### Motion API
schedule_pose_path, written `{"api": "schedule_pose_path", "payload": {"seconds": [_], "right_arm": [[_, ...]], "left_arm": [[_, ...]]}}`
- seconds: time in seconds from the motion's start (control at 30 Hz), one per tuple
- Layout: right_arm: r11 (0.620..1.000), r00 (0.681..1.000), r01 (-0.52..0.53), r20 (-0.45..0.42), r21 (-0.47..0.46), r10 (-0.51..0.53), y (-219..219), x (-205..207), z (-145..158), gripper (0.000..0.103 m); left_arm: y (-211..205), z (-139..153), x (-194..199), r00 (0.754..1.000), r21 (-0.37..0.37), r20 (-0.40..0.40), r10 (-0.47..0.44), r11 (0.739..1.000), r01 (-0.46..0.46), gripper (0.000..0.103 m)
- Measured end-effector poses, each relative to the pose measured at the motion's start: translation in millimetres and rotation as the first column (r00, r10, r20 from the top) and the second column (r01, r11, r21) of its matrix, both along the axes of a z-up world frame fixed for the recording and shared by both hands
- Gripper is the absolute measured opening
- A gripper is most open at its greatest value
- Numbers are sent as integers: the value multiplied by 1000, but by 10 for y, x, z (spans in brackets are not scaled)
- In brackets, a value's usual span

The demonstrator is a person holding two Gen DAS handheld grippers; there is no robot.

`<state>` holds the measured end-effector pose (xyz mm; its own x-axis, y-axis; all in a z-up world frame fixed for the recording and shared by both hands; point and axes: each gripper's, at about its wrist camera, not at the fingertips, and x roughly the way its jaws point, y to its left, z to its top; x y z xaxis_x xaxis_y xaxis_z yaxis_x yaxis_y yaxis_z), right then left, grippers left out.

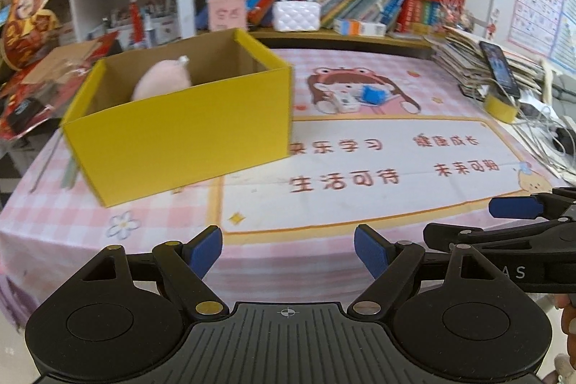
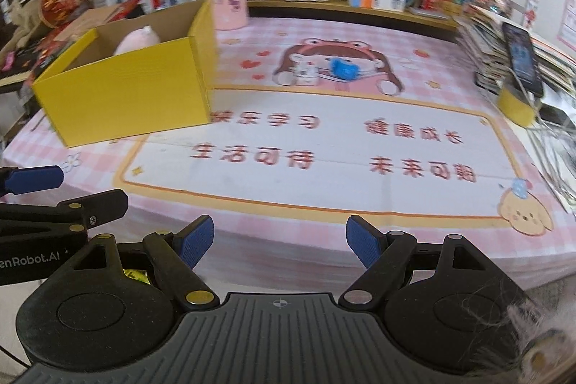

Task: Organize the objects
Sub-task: 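Withdraw both tools from the box toward the cartoon girl print, then move the left tool toward the white card box while the right tool approaches the blue squishy toy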

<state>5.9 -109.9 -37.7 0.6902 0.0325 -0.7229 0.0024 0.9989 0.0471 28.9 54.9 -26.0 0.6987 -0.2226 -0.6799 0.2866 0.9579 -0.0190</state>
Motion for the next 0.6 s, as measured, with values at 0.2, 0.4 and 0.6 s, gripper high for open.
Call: {"api": "schedule_pose_path", "payload": {"seconds": [0.2,0.4,0.6], "right_arm": [[997,996,83,-20,1,-83,-348,30,-15,80],[991,990,135,-41,-7,-136,-730,145,-20,80],[988,987,153,-48,-1,-153,-1095,373,-12,80]], "left_arm": [[-332,-8,172,997,6,-14,-69,998,69,83],[-710,-23,380,993,4,-23,-116,993,116,83],[-1045,-12,569,991,25,-10,-132,991,132,83]]}}
